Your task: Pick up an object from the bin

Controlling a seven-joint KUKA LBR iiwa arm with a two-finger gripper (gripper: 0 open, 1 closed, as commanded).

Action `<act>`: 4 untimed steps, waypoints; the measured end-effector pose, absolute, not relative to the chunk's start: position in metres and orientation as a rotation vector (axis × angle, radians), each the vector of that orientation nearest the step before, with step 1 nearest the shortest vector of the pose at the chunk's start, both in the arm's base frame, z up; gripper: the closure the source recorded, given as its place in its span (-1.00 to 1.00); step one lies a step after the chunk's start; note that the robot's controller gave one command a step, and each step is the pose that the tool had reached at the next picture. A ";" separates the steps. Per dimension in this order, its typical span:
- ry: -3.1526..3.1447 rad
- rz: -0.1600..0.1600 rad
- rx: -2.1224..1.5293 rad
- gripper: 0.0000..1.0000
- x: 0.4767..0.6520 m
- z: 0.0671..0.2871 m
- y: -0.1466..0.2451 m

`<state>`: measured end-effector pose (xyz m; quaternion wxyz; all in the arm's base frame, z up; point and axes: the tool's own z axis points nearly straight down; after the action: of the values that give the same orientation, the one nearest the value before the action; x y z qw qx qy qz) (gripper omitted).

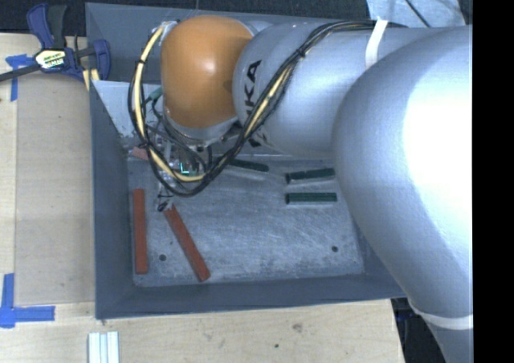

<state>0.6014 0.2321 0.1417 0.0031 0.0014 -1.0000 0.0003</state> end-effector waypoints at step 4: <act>-3.147 -0.001 0.026 -1.00 0.551 0.070 0.219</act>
Offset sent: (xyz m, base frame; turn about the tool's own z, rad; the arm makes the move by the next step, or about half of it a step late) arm 0.0075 -0.0711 -0.0637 -0.2823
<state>0.5515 0.2188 0.0702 -0.0025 0.0082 -1.0000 -0.0003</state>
